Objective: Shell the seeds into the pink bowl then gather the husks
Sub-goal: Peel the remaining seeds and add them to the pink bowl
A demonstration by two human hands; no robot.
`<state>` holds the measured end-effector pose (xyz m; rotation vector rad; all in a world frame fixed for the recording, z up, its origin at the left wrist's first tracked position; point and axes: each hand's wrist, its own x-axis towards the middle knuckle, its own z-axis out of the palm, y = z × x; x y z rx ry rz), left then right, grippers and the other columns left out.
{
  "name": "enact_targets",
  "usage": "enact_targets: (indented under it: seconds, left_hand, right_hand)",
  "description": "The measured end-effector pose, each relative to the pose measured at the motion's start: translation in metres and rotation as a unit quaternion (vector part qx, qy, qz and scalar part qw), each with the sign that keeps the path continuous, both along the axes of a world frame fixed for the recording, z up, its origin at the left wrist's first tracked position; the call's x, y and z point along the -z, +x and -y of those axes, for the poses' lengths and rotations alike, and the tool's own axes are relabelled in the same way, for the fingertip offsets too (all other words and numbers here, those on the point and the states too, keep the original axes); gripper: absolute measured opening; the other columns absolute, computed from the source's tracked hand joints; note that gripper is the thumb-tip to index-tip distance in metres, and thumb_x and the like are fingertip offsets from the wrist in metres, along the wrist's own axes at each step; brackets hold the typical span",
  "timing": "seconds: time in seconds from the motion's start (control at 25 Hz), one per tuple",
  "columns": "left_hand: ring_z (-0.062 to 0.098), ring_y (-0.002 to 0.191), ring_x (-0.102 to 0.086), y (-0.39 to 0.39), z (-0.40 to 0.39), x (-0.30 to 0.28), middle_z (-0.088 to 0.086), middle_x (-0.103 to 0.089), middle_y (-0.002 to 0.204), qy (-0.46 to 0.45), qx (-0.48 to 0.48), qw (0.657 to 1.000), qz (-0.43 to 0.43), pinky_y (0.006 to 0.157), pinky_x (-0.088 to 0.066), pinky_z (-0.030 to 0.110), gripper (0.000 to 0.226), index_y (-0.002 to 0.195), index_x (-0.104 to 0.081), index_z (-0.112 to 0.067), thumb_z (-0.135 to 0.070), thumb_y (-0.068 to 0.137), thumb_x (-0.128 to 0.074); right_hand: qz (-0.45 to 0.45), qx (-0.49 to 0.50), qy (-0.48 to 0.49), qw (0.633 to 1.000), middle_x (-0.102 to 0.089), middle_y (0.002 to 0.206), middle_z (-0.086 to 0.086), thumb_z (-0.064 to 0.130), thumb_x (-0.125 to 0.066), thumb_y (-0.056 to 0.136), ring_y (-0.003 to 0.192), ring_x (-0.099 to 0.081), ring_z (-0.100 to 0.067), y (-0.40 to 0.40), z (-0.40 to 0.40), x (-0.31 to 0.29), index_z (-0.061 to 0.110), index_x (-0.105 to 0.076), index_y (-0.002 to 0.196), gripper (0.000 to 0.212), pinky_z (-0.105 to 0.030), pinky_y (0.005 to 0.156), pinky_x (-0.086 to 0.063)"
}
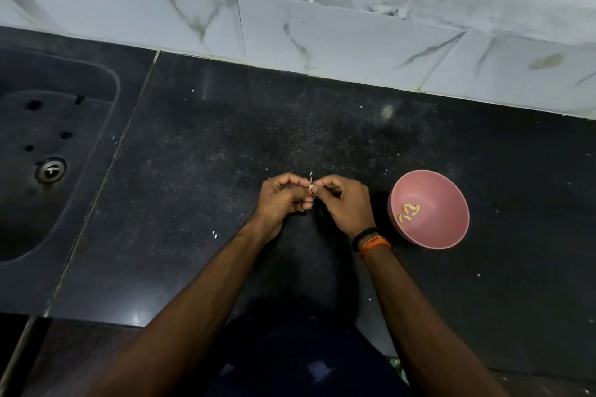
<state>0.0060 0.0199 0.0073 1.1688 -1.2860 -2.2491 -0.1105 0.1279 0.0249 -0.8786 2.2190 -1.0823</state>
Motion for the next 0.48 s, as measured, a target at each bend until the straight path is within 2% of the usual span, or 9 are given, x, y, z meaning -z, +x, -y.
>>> enact_targets:
  seconds: [0.12,0.32,0.48]
  left_hand:
    - [0.023,0.074,-0.07,0.004,-0.001,0.003,0.021,-0.07,0.086,0.006,-0.003,1.0,-0.021,0.068,-0.059,0.031,0.015,0.1,-0.067,0.009,0.009,0.084,-0.068]
    - [0.022,0.073,-0.07,0.01,-0.006,0.01,0.019,-0.072,0.082,-0.015,-0.013,0.998,-0.062,0.067,-0.06,0.029,0.013,0.095,-0.071,0.003,0.01,0.084,-0.07]
    - [0.022,0.072,-0.071,0.012,-0.007,0.015,0.018,-0.074,0.082,-0.021,-0.013,0.997,-0.07,0.068,-0.061,0.03,0.014,0.095,-0.069,0.011,0.01,0.082,-0.072]
  right_hand:
    - [0.005,-0.005,0.0,1.0,-0.076,0.093,0.01,0.019,-0.071,0.092,0.089,-0.069,0.0,0.002,0.001,0.003,0.019,-0.079,0.099,0.01,-0.019,0.083,-0.055]
    - [-0.011,-0.014,-0.014,1.0,-0.075,0.096,0.007,0.016,-0.071,0.092,0.089,-0.069,-0.003,0.005,0.0,0.007,0.019,-0.079,0.098,0.01,-0.02,0.082,-0.055]
    - [-0.028,-0.019,-0.009,0.999,-0.075,0.094,0.005,0.014,-0.071,0.09,0.087,-0.069,-0.005,0.006,-0.001,0.008,0.017,-0.079,0.097,0.011,-0.017,0.079,-0.052]
